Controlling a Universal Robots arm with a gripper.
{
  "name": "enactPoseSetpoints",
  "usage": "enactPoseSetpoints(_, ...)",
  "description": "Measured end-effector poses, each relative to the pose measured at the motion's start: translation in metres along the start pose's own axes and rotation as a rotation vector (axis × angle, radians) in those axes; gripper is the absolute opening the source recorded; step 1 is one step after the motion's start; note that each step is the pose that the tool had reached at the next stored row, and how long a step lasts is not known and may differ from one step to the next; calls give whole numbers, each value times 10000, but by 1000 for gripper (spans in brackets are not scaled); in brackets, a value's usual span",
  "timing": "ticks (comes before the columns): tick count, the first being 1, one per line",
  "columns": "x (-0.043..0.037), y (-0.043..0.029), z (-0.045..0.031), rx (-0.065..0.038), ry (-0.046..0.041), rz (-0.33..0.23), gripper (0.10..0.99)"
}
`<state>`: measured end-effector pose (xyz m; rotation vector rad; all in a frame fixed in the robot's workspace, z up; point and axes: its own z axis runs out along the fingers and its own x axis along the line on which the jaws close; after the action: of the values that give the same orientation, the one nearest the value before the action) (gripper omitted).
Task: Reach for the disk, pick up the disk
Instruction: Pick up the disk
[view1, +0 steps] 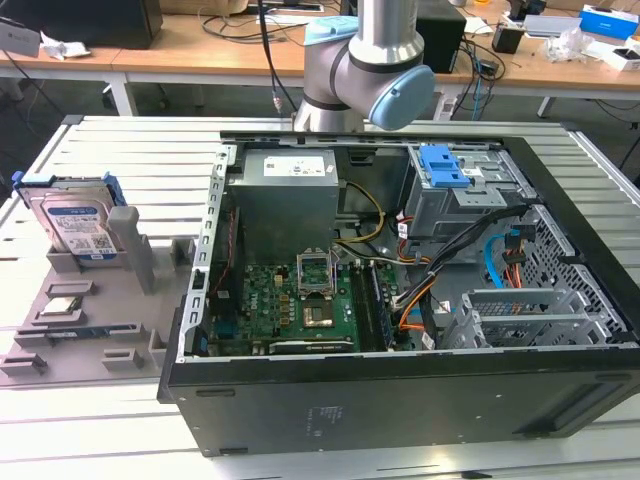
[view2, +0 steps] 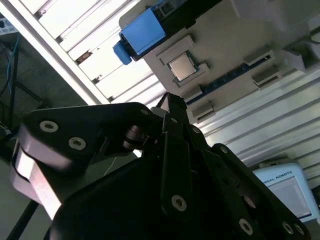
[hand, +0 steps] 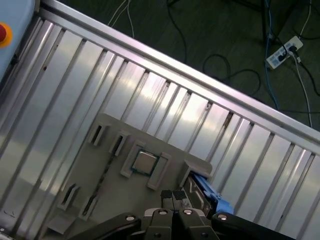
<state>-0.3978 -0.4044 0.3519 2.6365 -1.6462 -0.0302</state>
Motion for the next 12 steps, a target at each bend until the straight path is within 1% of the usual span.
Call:
enactPoseSetpoints(2,0,0,-1,-7,-4,327,106)
enactPoseSetpoints(3,0,0,0,-10,-7,587,106)
enactPoseSetpoints(4,0,0,0,-11,-10,704,106)
enactPoseSetpoints(7,0,0,1,-16,-31,1436,106)
enactPoseSetpoints(12,0,0,1,-19,-59,2243,106)
